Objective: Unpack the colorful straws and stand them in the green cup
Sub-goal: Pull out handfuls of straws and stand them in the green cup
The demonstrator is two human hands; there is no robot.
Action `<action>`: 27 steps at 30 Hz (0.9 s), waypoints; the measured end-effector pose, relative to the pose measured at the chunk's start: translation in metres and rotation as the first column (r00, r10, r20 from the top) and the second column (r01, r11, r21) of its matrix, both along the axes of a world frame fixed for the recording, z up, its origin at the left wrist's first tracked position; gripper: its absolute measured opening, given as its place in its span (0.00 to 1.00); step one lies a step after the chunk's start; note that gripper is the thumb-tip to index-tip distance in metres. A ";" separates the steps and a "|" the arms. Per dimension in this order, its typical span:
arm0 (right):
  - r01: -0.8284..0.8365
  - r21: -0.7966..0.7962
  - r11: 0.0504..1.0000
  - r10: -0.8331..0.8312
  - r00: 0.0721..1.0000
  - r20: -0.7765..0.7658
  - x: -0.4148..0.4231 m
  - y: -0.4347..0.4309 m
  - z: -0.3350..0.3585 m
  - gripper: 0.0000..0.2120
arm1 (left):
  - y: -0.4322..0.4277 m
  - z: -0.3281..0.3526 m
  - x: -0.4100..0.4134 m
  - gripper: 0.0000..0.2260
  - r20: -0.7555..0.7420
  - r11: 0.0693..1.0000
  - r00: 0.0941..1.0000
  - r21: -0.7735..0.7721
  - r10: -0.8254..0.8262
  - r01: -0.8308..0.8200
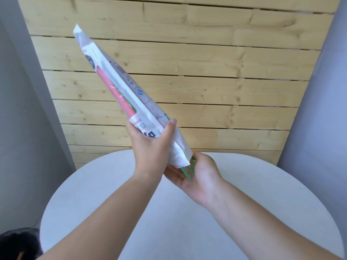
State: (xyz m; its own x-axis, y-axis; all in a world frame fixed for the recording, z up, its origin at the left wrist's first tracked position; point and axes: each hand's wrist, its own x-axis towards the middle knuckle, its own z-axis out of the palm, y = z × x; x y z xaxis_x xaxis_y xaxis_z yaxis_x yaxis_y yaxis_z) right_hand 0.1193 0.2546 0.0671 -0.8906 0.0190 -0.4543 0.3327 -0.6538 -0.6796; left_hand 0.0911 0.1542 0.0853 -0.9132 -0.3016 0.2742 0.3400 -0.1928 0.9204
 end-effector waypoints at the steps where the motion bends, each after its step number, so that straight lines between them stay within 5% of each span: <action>1: -0.003 0.077 0.997 0.001 0.999 0.037 0.000 0.000 -0.001 0.17 | -0.002 -0.001 -0.002 0.24 0.013 1.000 1.000 0.027 0.014 -0.014; 6: 0.031 0.346 0.938 -0.056 0.997 0.061 -0.002 0.000 0.000 0.12 | -0.006 -0.005 -0.010 0.27 0.120 0.981 0.991 0.180 0.053 -0.075; 13: 0.084 0.416 0.905 -0.095 0.995 0.006 -0.008 0.001 0.000 0.19 | 0.001 -0.013 -0.013 0.32 0.260 0.922 0.963 0.352 0.070 -0.162; 19: 0.254 0.530 0.809 -0.190 0.966 -0.174 -0.020 0.009 -0.009 0.13 | 0.004 -0.022 -0.019 0.33 0.359 0.902 0.931 0.378 0.062 -0.206; 23: 0.265 0.504 0.822 -0.213 0.964 -0.161 -0.023 0.011 -0.010 0.12 | -0.001 -0.023 -0.026 0.40 0.397 0.881 0.914 0.400 0.082 -0.253; 27: 0.266 0.501 0.823 -0.202 0.963 -0.180 -0.025 0.004 -0.010 0.13 | 0.012 -0.024 -0.025 0.33 0.404 0.896 0.913 0.383 0.055 -0.223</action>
State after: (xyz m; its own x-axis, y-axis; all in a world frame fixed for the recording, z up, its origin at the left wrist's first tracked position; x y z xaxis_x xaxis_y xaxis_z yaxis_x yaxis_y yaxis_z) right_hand 0.0942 0.2586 0.0568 -0.8738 0.4363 -0.2148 0.1142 -0.2452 -0.9627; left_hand 0.0665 0.1660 0.0610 -0.8600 -0.4409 -0.2569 0.0393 -0.5591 0.8282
